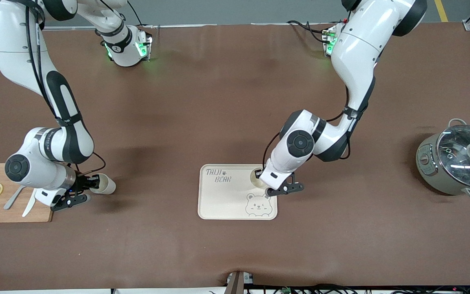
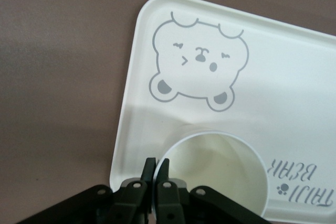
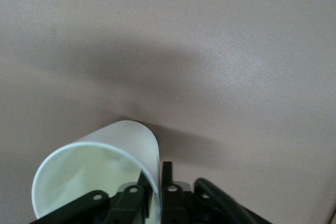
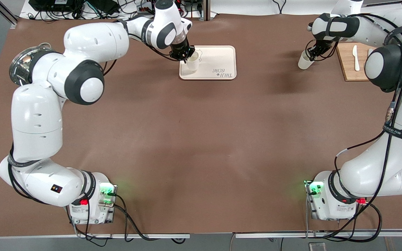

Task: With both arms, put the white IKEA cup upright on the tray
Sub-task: 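Lower the cup upright onto the tray and open the left gripper, then carry the cup to the tray with the right gripper while the left gripper withdraws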

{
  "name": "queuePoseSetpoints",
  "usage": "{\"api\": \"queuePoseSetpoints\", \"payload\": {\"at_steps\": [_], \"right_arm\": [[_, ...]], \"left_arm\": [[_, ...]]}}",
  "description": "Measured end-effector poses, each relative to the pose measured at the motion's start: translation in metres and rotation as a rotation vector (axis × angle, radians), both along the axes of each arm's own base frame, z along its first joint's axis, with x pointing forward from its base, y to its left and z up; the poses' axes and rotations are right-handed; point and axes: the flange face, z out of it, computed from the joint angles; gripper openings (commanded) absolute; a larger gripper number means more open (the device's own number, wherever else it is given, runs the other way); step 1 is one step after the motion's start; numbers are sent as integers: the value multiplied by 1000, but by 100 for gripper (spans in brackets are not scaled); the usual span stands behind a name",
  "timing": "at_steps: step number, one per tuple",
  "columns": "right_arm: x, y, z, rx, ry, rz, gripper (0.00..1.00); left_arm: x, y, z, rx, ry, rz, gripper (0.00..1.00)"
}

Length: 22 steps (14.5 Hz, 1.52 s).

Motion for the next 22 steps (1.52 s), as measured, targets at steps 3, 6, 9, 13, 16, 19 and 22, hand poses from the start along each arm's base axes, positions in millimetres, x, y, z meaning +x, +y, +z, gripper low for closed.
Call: {"api": "queuePoseSetpoints", "payload": {"at_steps": [3, 6, 9, 13, 16, 19, 22], "right_arm": [[0, 2, 1, 3, -1, 0, 0], [0, 2, 1, 17, -2, -13, 0], [2, 3, 4, 23, -1, -16, 0], [6, 13, 17, 78, 24, -58, 0], [12, 43, 47, 99, 47, -126, 0], [12, 118, 93, 98, 47, -243, 0], [4, 206, 129, 95, 49, -366, 0]], "left_arm": [[-2, -5, -1, 33, -24, -12, 0], [-4, -9, -1, 43, -32, -20, 0], [-3, -8, -2, 59, -42, -30, 0], [-2, -7, -6, 69, -53, -28, 0], [-2, -8, -11, 67, -56, -27, 0], [-1, -8, -11, 59, -68, -26, 0], [-1, -9, -12, 56, -72, -26, 100]]}}
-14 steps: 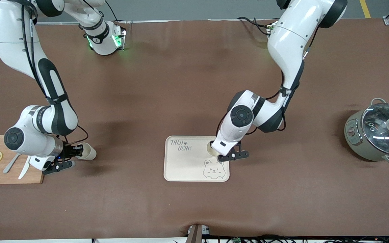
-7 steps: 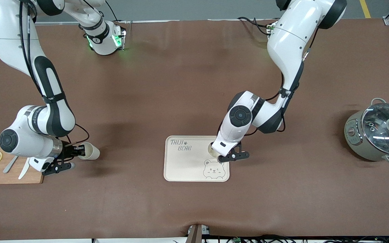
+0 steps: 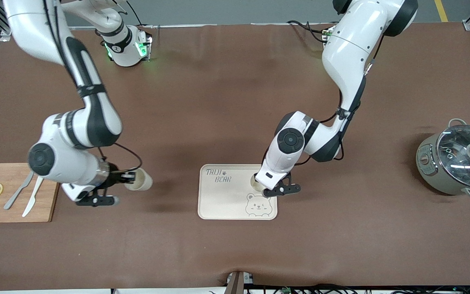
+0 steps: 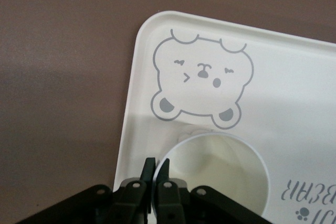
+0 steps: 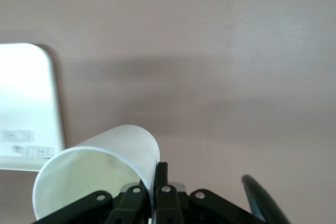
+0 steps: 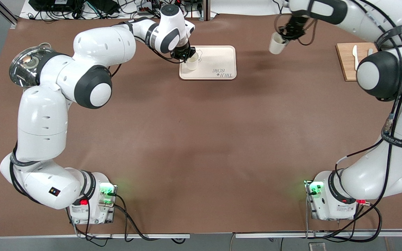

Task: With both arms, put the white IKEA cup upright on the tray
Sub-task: 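Carry the cup to the tray with the right gripper while the left gripper withdraws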

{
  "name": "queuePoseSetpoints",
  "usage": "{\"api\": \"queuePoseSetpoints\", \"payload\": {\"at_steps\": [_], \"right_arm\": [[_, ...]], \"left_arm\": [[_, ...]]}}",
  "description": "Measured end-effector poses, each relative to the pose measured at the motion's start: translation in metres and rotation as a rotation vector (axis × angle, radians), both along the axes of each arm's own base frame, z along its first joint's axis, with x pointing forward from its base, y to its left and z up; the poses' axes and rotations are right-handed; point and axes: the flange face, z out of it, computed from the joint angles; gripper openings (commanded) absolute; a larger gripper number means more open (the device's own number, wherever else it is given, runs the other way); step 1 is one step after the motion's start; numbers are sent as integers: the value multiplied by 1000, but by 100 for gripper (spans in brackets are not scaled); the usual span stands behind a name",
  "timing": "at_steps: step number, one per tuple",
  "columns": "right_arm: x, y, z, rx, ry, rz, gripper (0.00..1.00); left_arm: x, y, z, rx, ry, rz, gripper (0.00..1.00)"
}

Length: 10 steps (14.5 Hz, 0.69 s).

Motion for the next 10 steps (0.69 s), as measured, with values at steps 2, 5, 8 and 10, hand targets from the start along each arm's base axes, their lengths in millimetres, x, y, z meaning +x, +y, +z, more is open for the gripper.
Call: {"api": "queuePoseSetpoints", "payload": {"at_steps": [2, 5, 8, 10], "right_arm": [[-9, 51, 13, -2, -3, -85, 0], [-25, 116, 19, -5, 4, -199, 0], [-23, 156, 7, 10, -24, -297, 0], [-18, 169, -5, 34, -66, -345, 0]], "left_arm": [[0, 0, 0, -1, -2, 0, 100], [1, -3, 4, -8, -7, 30, 100], [1, -4, 9, -1, 3, 42, 100], [0, -4, 20, 12, 19, 48, 100]]}}
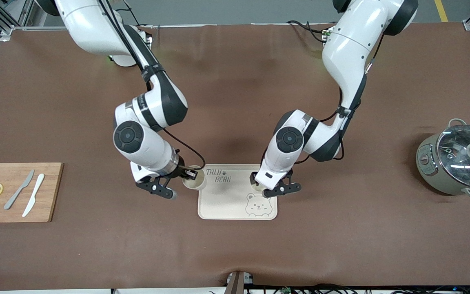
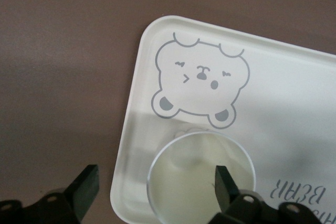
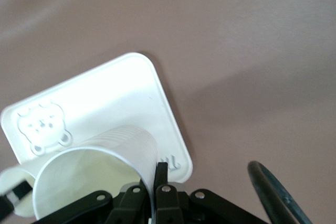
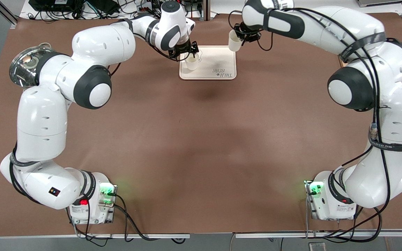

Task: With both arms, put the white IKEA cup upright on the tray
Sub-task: 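Carry the cup to the tray with the right gripper while the left gripper withdraws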

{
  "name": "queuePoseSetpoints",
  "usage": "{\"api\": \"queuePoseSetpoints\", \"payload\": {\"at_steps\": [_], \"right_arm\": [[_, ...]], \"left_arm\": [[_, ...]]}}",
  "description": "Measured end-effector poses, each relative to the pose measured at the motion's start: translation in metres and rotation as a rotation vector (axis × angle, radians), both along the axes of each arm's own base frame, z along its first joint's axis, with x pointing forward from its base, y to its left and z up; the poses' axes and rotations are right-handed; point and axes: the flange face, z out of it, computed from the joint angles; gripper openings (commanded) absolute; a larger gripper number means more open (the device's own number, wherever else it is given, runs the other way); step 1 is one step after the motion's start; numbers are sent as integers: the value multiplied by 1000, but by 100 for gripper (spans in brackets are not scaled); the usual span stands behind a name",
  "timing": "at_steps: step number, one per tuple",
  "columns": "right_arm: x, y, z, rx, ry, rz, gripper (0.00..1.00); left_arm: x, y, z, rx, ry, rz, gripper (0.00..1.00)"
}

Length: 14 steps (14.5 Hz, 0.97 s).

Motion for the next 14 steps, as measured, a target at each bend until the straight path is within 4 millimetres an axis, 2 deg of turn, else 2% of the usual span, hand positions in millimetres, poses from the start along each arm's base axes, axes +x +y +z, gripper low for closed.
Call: {"api": "queuePoseSetpoints", "payload": {"at_steps": [3, 6, 8, 12, 14], "right_arm": [[7, 9, -19, 9, -32, -17, 0], [11, 14, -29, 13, -48, -17, 0], [11, 19, -39, 14, -60, -14, 0], [10, 24, -70, -18, -71, 1, 0], [8, 28, -78, -23, -77, -4, 0]], "left_arm": [[-3, 3, 31, 25, 28, 3, 100], [-2, 26, 71, 73, 72, 19, 100], [8, 58, 105, 87, 80, 10, 100], [30, 144, 173, 100, 77, -59, 100], [35, 187, 199, 109, 86, -95, 100]]}}
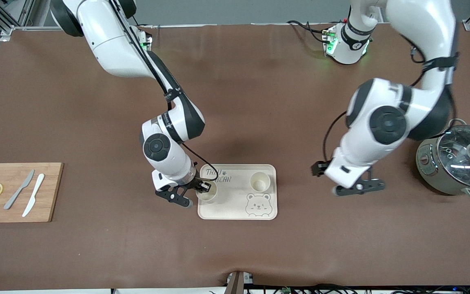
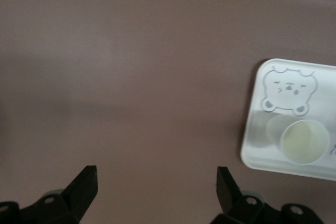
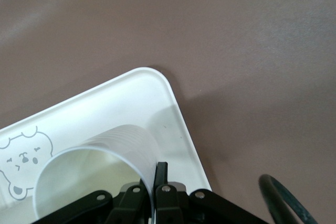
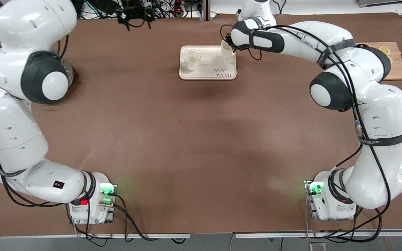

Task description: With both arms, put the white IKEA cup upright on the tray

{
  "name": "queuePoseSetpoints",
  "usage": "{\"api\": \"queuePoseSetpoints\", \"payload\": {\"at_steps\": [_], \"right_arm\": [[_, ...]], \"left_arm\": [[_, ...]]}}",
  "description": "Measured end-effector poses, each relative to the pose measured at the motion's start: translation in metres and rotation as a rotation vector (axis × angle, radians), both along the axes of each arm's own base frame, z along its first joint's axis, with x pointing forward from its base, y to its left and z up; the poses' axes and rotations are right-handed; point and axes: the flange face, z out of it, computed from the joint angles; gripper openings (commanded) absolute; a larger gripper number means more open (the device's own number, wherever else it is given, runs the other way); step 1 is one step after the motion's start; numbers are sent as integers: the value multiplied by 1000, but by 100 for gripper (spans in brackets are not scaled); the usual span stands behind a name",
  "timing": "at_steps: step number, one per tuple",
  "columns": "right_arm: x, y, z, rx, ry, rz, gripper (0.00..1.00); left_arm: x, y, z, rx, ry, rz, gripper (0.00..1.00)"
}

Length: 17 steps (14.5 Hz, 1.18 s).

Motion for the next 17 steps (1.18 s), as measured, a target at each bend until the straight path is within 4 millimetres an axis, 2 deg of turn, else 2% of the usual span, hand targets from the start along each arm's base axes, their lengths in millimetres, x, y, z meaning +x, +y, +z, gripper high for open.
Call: {"api": "queuePoseSetpoints", "payload": {"at_steps": [3, 7, 9, 13, 17], "right_arm": [[-4, 10, -7, 0, -9, -1, 0], [-9, 19, -19, -1, -14, -2, 0], [-11, 22, -27, 0, -17, -2, 0], [-13, 27, -33, -1, -23, -2, 0], [-14, 27, -36, -10, -25, 3, 0]], "left_arm": [[5, 47, 27, -3, -9, -18, 100], [2, 78, 56, -42, -38, 6, 100], [-9, 96, 74, -38, -26, -5, 100], [-35, 119, 90, -27, 17, 2, 100], [-62, 124, 113, -32, 16, -46, 100]]}}
